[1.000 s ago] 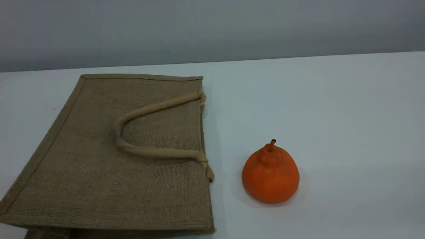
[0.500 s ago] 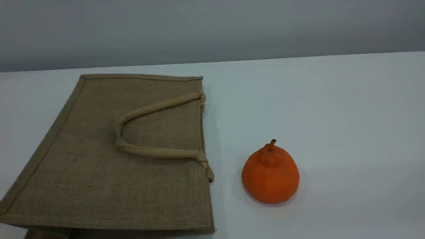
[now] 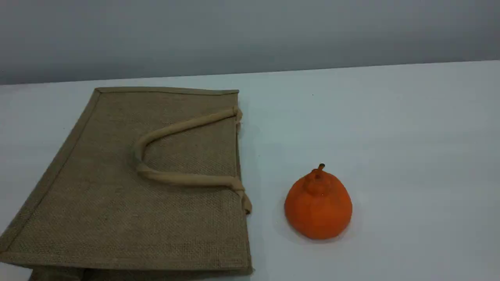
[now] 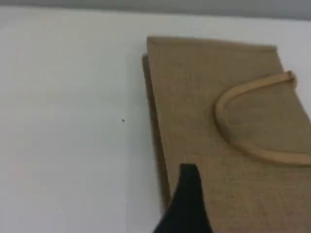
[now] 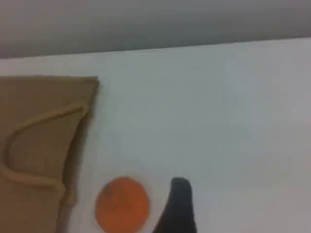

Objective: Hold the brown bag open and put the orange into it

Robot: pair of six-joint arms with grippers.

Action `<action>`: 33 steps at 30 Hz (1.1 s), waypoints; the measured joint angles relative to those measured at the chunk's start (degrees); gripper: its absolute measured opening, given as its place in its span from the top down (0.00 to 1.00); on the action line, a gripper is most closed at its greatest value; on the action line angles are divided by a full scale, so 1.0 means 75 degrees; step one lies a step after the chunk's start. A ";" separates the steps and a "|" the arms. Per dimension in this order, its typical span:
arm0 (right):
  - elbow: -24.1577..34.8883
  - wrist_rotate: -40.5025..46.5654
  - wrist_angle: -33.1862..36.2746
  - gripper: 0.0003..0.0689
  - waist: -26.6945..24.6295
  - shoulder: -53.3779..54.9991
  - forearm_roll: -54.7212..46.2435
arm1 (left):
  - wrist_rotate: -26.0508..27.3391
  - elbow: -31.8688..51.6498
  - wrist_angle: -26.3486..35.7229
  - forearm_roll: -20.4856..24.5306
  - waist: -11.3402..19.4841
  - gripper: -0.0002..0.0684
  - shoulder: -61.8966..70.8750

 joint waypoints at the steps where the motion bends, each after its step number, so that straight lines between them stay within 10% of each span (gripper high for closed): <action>1: 0.0000 -0.0127 -0.0260 0.18 0.0000 0.0298 0.0159 | -0.0024 -0.0022 -0.0150 0.0000 0.0000 0.19 0.0331; 17: -0.0404 -0.1840 -0.3050 0.18 0.0017 0.5210 0.2607 | -0.0723 -0.0249 -0.3179 -0.0529 -0.0008 0.19 0.5581; 33: -0.1697 -0.2127 -0.3303 0.18 0.0022 0.7448 0.2745 | -0.0564 -0.1945 -0.3535 -0.0749 -0.0830 0.19 0.8870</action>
